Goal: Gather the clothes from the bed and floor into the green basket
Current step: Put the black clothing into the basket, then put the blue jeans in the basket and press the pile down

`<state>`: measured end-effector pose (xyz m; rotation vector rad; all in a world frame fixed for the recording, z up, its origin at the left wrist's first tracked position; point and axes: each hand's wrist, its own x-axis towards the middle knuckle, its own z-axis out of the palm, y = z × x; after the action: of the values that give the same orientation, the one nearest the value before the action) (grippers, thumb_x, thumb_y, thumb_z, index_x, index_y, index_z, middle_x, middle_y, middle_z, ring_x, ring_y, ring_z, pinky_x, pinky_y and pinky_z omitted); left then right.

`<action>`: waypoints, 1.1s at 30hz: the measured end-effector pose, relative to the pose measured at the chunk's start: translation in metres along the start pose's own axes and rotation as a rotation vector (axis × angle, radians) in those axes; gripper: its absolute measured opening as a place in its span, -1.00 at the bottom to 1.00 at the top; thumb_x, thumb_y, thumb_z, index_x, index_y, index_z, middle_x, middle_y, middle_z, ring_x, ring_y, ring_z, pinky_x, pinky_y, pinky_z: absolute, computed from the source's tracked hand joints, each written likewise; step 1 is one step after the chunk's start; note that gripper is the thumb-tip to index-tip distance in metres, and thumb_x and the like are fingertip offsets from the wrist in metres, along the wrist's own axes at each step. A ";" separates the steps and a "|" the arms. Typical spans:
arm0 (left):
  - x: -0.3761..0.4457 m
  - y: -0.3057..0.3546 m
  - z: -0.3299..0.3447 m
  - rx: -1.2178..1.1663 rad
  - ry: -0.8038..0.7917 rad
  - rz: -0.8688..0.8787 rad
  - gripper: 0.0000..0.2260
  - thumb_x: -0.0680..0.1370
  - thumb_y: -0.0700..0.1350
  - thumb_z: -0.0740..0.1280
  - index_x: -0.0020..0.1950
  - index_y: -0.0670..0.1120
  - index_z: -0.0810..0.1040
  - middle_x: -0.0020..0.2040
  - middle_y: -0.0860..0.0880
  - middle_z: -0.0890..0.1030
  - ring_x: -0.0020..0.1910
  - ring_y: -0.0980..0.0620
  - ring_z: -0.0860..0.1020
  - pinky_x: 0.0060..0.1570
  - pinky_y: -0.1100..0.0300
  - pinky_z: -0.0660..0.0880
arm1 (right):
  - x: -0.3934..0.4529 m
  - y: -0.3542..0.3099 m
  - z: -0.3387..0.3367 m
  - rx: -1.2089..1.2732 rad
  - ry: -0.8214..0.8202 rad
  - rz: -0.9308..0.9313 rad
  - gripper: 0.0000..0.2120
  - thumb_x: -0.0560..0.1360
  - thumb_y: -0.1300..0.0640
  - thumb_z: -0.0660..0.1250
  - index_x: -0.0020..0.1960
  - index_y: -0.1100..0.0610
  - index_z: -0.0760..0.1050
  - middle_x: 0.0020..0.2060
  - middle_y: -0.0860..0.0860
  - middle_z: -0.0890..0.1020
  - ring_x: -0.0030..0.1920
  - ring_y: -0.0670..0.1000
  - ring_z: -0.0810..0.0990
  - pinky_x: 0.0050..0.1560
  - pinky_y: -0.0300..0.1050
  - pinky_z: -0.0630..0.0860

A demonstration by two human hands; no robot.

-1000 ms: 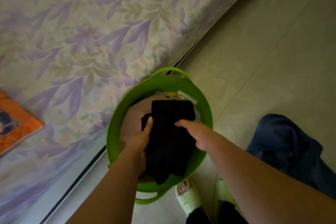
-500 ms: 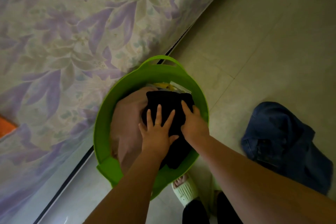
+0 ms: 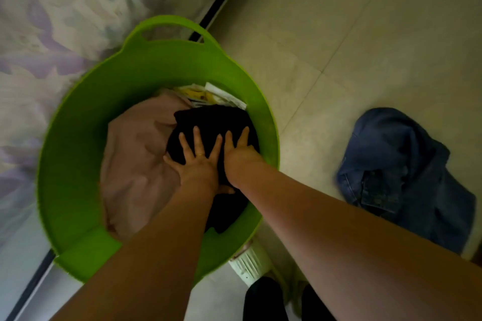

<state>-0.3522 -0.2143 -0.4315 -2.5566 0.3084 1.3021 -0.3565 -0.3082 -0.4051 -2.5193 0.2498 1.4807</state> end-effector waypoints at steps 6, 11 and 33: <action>0.002 0.007 -0.017 0.056 -0.134 -0.058 0.12 0.30 0.42 0.38 0.45 0.26 -0.47 0.50 -0.15 -0.48 0.48 -0.36 -0.37 0.28 -0.53 -0.05 | -0.021 0.013 -0.011 0.180 0.040 -0.051 -0.19 0.53 0.23 0.29 0.59 0.06 -0.14 0.53 0.24 -0.22 0.44 0.29 0.25 0.32 0.11 0.41; -0.037 0.018 -0.062 -0.154 0.108 -0.038 -0.52 0.60 0.03 0.17 0.52 0.14 0.19 0.54 -0.10 0.19 0.54 -0.20 0.06 0.40 -0.41 0.01 | -0.067 0.026 -0.017 0.374 0.324 -0.241 -0.40 0.55 0.25 0.18 0.54 0.09 0.07 0.41 0.17 0.29 0.33 0.21 0.38 0.30 0.02 0.39; -0.121 0.294 -0.075 -0.398 0.272 0.317 -0.48 0.55 -0.20 0.23 0.50 -0.03 0.19 0.31 -0.15 0.46 0.30 -0.14 0.40 0.21 0.00 0.42 | -0.128 0.280 0.048 0.679 0.466 0.141 -0.41 0.57 0.21 0.20 0.54 0.08 0.05 0.36 0.12 0.35 0.31 0.13 0.42 0.21 -0.04 0.45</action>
<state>-0.4532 -0.5070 -0.3288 -3.1360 0.5799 1.2110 -0.5281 -0.5604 -0.3412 -2.2413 0.8530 0.6429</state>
